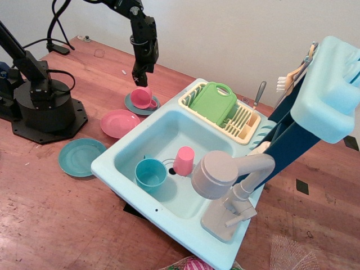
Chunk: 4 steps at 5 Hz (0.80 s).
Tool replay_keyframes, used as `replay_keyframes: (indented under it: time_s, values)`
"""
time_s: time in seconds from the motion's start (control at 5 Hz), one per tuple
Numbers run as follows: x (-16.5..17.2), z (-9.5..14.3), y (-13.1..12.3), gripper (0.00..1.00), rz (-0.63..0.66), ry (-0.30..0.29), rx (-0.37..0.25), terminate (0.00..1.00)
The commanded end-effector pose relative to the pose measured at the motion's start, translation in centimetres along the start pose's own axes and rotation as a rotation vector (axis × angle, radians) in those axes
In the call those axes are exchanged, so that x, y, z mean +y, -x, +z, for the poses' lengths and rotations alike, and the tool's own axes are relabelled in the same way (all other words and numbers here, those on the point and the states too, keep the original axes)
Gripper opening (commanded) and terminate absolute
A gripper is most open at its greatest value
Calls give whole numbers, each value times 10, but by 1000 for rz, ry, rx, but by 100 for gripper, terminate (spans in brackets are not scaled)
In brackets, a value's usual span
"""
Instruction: Put cup from anywhere into sink
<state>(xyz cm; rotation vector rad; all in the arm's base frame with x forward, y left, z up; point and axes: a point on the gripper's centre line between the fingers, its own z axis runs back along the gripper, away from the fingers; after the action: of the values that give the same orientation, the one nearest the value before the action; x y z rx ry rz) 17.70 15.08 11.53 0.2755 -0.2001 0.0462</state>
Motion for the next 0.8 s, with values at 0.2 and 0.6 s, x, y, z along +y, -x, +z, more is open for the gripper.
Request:
replay_keyframes:
  time_s: [0.2,0.6]
  values:
    - [-2,-13,-2,100,-22,17,8,0]
    - [3,-27,11,100,-18,14,16,0]
